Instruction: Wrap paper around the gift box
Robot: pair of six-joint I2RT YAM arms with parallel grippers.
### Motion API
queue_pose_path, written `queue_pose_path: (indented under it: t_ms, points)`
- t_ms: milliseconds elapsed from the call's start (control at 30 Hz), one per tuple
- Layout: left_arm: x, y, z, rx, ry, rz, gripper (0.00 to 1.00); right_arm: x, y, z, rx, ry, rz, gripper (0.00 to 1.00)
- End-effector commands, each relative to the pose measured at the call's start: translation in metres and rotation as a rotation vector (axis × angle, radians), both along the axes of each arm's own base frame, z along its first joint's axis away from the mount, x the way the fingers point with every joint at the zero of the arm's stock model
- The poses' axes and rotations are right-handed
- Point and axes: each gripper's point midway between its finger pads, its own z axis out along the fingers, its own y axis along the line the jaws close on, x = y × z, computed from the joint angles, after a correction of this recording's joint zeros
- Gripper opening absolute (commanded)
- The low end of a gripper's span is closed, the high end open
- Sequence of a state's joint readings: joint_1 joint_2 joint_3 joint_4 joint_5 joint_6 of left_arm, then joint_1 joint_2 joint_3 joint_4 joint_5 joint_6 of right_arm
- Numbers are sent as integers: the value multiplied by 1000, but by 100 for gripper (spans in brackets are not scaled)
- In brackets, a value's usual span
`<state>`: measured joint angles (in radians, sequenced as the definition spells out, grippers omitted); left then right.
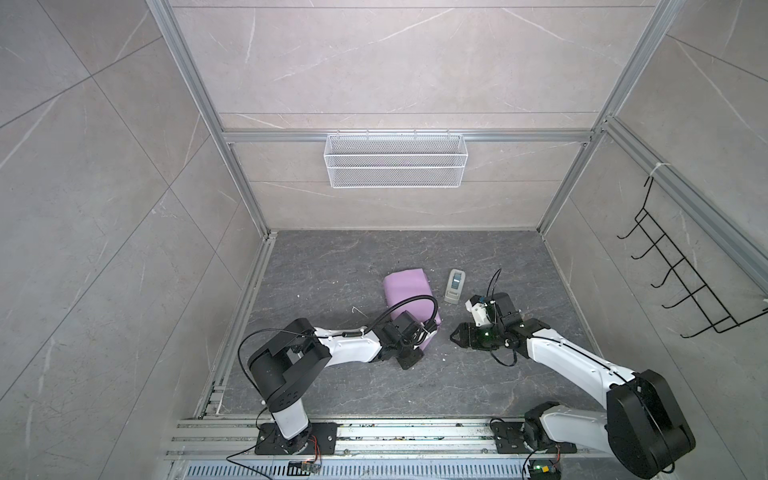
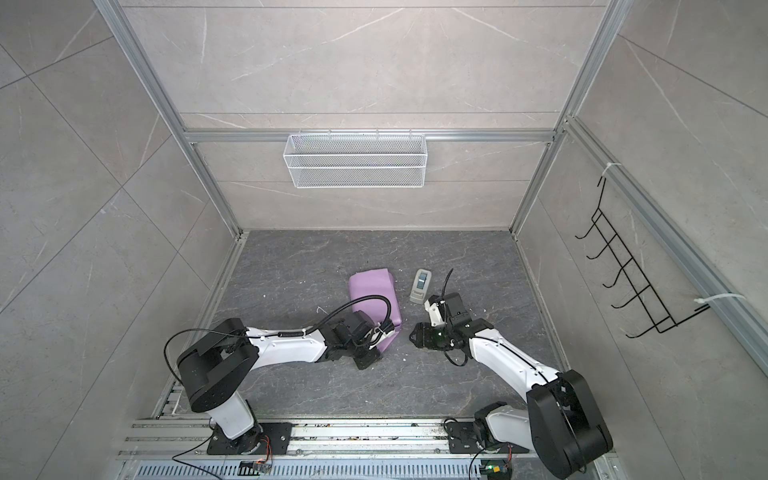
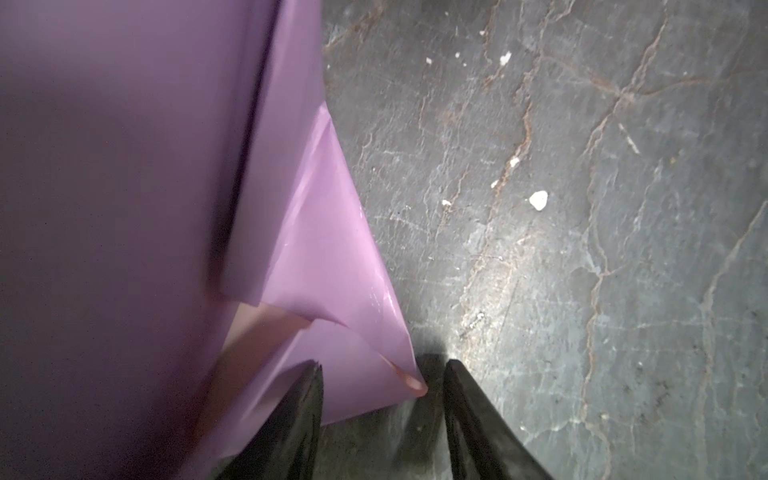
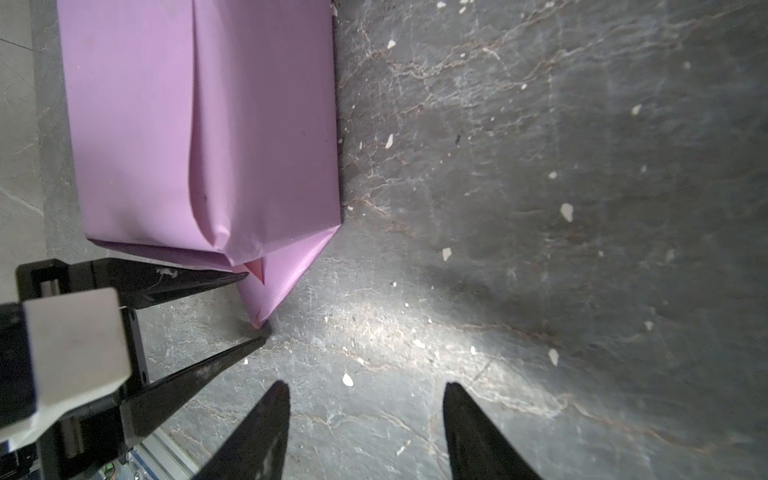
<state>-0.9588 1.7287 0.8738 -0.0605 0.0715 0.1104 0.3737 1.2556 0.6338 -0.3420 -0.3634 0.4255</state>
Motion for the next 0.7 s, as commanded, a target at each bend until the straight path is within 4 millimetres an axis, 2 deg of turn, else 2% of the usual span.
queue_pose_path:
  t_ms: [0,400,667]
  points:
    - [0,-1,-6,39,-8,-14,43,-4,0,-7,-4,16,5,61]
    - [2,2,-12,62,-11,1,16,-5,0,-9,-10,21,7,61]
    - [2,-5,-4,15,-6,8,0,-7,0,-8,-3,22,7,61]
